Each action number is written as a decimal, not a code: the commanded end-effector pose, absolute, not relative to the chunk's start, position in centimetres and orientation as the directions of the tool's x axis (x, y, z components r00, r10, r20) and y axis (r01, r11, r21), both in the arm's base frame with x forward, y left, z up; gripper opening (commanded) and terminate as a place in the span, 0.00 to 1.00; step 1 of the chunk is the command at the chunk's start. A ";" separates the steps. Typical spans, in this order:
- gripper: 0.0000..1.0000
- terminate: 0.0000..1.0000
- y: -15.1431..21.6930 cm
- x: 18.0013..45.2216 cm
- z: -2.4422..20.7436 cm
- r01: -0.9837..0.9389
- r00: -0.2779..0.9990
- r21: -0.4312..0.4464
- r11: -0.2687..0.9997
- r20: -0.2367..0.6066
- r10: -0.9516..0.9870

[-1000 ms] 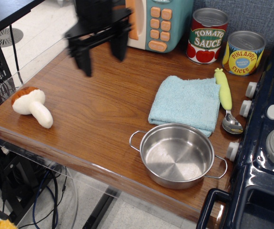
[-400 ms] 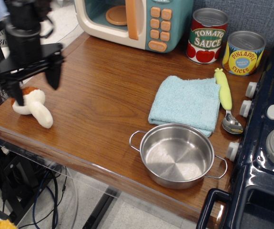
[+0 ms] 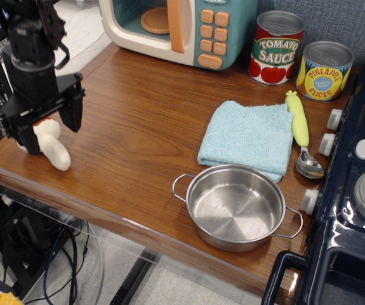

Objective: Move the white object and drop in bottom right pot

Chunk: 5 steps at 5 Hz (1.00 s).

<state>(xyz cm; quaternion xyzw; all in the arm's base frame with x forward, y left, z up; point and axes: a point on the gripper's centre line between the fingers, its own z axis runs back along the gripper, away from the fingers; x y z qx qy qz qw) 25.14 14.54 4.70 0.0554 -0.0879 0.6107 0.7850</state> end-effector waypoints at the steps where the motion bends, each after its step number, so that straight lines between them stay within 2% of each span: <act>1: 1.00 0.00 14.9 25.5 3.3 -0.973 0.225 0.005 0.230 0.220 0.949; 2: 0.00 0.00 14.8 25.6 2.8 -0.972 0.231 0.025 0.232 0.238 0.943; 4: 0.00 0.00 14.9 25.5 2.9 -0.976 0.213 0.006 0.218 0.248 0.945; 5: 0.00 0.00 15.1 25.7 3.6 -0.977 0.214 0.068 0.203 0.256 0.943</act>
